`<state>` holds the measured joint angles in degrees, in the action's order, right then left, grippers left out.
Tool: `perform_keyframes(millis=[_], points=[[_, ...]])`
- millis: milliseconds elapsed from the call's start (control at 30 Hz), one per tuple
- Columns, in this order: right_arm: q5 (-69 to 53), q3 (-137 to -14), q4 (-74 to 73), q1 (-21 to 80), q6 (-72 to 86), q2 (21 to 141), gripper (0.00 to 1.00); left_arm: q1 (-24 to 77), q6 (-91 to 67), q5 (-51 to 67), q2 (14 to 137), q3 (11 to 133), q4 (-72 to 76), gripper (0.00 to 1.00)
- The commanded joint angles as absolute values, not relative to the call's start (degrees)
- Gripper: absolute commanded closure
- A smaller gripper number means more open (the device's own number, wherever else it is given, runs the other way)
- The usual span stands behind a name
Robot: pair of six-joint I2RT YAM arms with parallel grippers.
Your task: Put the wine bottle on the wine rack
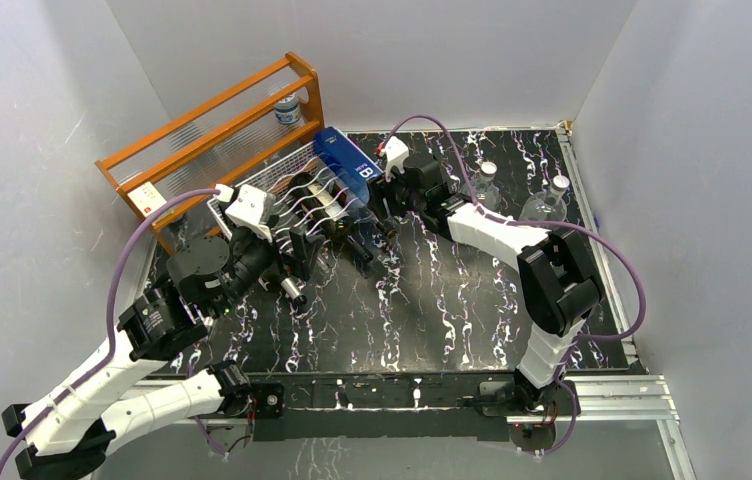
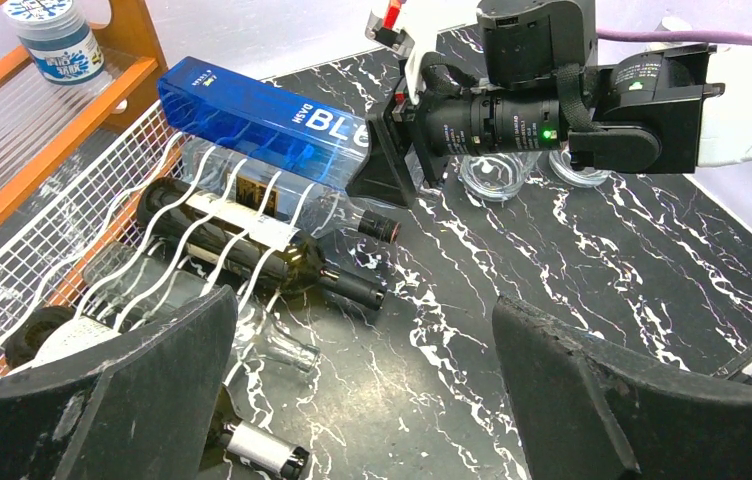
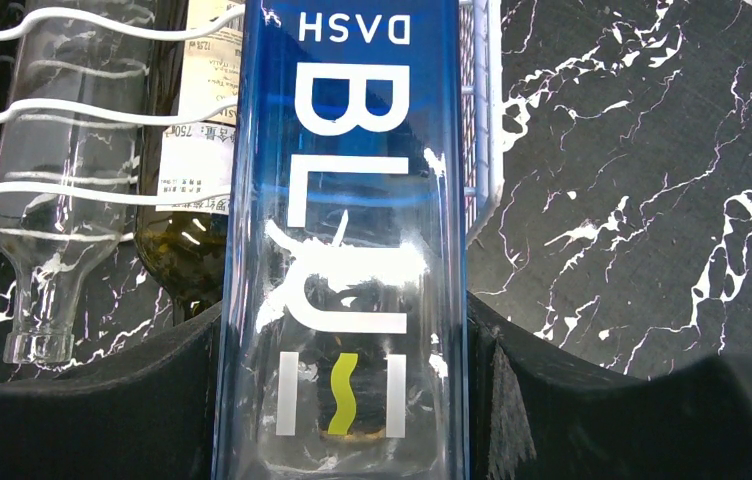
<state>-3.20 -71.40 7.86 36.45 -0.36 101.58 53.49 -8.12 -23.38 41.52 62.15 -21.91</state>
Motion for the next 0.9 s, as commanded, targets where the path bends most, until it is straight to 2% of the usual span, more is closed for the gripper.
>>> perform_keyframes(millis=[0,200,300,533,667,867], points=[[-4.2,-76.4,16.5,36.4,-1.1,99.5,0.77,53.8,-7.5,-23.8,41.2,63.6,-22.3,0.02],[-2.6,-77.3,13.7,36.3,-0.5,101.3,0.45,53.9,-7.3,-24.1,41.2,63.2,-22.2,0.02],[-3.2,-76.7,14.1,36.4,-0.9,100.6,0.35,53.9,-7.3,-24.5,40.9,63.1,-22.4,0.02],[-2.9,-78.5,10.7,36.3,-1.9,100.2,0.21,53.8,-5.9,-26.3,40.3,63.7,-23.2,0.02],[-2.4,-80.2,6.9,36.1,-2.0,100.2,0.06,53.8,-5.2,-27.0,39.9,64.3,-24.0,0.02],[3.7,-81.5,1.3,35.9,1.0,91.1,0.04,53.8,-5.7,-26.1,40.2,63.8,-24.4,0.02]])
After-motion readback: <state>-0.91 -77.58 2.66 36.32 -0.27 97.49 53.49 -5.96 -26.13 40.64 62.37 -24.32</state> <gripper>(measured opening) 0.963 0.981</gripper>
